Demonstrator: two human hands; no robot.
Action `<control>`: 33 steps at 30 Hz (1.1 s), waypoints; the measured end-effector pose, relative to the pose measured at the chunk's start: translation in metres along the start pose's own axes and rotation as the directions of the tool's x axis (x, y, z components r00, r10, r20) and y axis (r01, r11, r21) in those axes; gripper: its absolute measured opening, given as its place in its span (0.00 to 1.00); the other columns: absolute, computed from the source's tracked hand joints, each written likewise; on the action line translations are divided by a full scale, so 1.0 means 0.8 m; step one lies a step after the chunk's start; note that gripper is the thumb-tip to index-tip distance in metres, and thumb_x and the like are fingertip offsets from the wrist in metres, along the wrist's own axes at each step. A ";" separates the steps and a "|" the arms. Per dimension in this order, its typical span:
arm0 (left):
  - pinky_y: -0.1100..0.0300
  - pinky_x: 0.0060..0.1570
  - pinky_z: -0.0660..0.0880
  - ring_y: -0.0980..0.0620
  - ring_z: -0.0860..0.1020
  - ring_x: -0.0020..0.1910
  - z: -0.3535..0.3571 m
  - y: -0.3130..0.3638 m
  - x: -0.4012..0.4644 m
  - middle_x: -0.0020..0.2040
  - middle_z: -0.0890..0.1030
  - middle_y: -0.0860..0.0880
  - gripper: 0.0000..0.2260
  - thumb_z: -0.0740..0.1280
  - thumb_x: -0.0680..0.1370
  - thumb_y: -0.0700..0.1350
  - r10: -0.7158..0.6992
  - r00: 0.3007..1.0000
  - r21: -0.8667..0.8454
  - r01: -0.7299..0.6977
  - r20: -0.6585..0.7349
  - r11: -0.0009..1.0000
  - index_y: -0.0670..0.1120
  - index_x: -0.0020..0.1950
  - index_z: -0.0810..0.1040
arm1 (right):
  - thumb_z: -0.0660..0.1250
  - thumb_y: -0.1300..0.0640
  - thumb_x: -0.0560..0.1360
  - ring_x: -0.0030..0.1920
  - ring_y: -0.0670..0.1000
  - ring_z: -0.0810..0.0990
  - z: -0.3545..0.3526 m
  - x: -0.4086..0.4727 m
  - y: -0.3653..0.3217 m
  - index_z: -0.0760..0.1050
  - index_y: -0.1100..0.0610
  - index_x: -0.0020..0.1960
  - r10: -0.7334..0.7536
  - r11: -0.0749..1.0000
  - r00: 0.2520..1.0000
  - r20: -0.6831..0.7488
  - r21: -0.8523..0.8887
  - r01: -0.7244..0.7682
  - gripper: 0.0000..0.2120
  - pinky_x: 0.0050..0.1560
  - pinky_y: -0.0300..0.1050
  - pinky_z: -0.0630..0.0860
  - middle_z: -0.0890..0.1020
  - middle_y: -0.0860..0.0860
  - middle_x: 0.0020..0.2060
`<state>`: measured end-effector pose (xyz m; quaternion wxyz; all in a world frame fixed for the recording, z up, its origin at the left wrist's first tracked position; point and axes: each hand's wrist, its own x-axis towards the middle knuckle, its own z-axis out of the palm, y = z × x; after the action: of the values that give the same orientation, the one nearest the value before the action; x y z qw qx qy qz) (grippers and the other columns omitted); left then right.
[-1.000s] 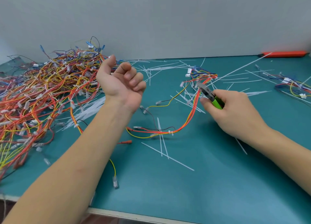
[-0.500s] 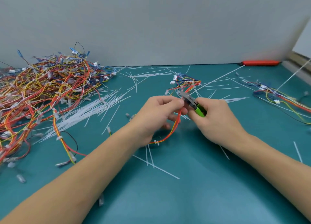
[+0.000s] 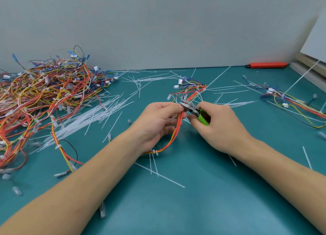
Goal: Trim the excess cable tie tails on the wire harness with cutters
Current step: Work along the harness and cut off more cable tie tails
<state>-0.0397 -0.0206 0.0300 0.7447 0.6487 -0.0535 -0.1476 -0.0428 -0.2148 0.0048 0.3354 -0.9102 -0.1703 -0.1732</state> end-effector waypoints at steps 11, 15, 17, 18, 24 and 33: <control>0.65 0.33 0.73 0.54 0.74 0.35 -0.002 0.002 -0.001 0.41 0.85 0.48 0.07 0.71 0.79 0.43 0.060 0.998 0.027 -0.060 0.001 0.998 0.48 0.43 0.87 | 0.67 0.47 0.81 0.29 0.54 0.65 -0.001 -0.001 -0.003 0.65 0.56 0.35 0.026 1.000 1.000 0.001 0.015 -0.026 0.21 0.31 0.53 0.67 0.67 0.50 0.25; 0.64 0.34 0.75 0.54 0.76 0.34 -0.003 0.002 -0.002 0.42 0.85 0.47 0.06 0.71 0.79 0.43 0.047 0.999 0.000 -0.047 0.008 0.999 0.48 0.44 0.87 | 0.68 0.47 0.80 0.30 0.55 0.66 0.000 -0.001 -0.001 0.66 0.55 0.35 0.021 0.999 1.000 0.002 0.033 -0.021 0.21 0.31 0.51 0.65 0.67 0.51 0.25; 0.64 0.34 0.75 0.54 0.78 0.34 -0.004 0.002 -0.002 0.42 0.85 0.47 0.07 0.71 0.79 0.42 0.045 0.999 0.010 -0.045 0.009 0.999 0.48 0.43 0.87 | 0.69 0.47 0.80 0.30 0.52 0.66 -0.001 -0.001 0.000 0.66 0.53 0.35 0.007 0.999 1.000 0.003 0.041 -0.007 0.20 0.30 0.49 0.64 0.68 0.50 0.25; 0.64 0.34 0.75 0.54 0.78 0.33 -0.004 0.002 -0.002 0.42 0.85 0.48 0.08 0.70 0.80 0.42 0.048 0.999 0.020 -0.048 0.005 0.999 0.48 0.43 0.87 | 0.70 0.47 0.79 0.30 0.51 0.67 -0.001 0.000 0.001 0.67 0.51 0.36 0.001 0.999 1.000 0.007 0.035 -0.001 0.18 0.31 0.48 0.64 0.69 0.49 0.26; 0.65 0.32 0.73 0.54 0.79 0.32 0.001 0.000 0.000 0.41 0.84 0.48 0.09 0.70 0.80 0.42 0.043 0.999 0.019 -0.042 -0.018 0.999 0.48 0.43 0.87 | 0.70 0.43 0.76 0.41 0.48 0.75 -0.005 0.000 -0.005 0.76 0.46 0.51 0.020 0.997 1.000 0.022 -0.074 -0.019 0.08 0.43 0.49 0.73 0.77 0.43 0.35; 0.63 0.33 0.73 0.54 0.78 0.31 0.000 -0.004 0.001 0.40 0.84 0.48 0.10 0.69 0.80 0.42 -0.003 0.999 -0.010 0.003 -0.034 1.000 0.48 0.41 0.88 | 0.67 0.42 0.73 0.70 0.52 0.66 -0.019 -0.006 -0.012 0.62 0.49 0.75 0.195 0.964 0.943 0.268 -0.227 -0.135 0.33 0.70 0.49 0.68 0.72 0.47 0.68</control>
<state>-0.0393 -0.0214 0.0270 0.7485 0.6475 -0.0390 -0.1378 -0.0539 -0.2193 0.0191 0.2244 -0.9666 -0.1212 -0.0264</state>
